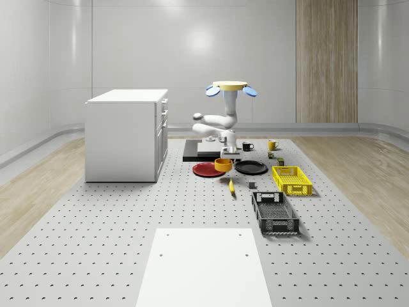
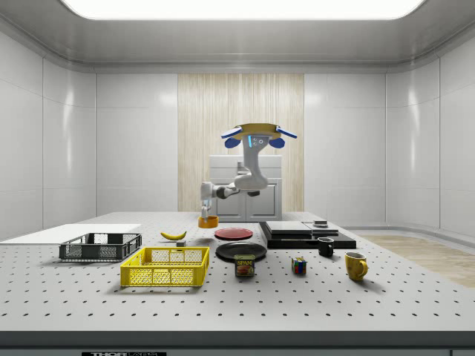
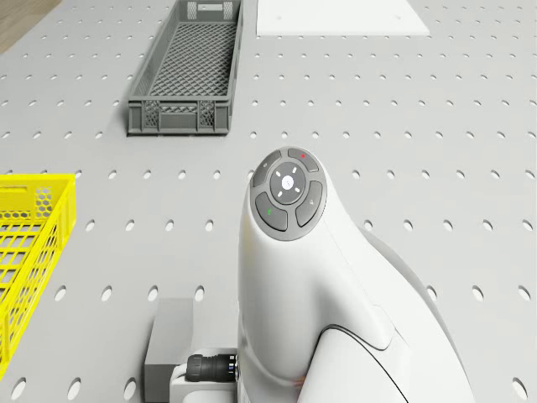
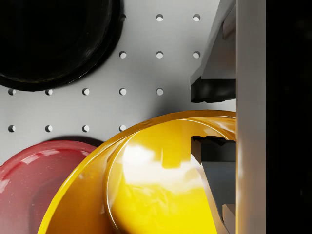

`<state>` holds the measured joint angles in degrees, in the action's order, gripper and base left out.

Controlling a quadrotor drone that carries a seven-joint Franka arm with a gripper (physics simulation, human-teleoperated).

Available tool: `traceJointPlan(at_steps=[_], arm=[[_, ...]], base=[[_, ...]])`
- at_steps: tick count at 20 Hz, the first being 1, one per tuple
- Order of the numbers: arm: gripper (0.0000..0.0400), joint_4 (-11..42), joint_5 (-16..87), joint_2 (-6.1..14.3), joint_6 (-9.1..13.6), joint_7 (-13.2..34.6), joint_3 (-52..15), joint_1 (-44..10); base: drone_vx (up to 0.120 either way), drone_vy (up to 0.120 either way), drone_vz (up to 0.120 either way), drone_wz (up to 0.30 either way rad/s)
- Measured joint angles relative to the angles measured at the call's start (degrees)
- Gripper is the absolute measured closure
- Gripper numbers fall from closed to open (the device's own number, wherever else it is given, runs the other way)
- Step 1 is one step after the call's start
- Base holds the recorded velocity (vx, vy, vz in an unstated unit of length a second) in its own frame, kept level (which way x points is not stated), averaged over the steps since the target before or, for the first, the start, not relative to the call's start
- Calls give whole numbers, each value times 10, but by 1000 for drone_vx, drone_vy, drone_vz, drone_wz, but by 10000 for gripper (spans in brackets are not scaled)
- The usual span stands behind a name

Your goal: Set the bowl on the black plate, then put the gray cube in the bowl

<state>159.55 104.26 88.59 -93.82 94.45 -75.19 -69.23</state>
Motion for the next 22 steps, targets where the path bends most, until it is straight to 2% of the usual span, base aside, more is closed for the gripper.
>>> traceJointPlan(at_steps=[22], arm=[[300, 0, -2, 5, -5, 1, 0, -2]], base=[[-120, 120, 0, 0]])
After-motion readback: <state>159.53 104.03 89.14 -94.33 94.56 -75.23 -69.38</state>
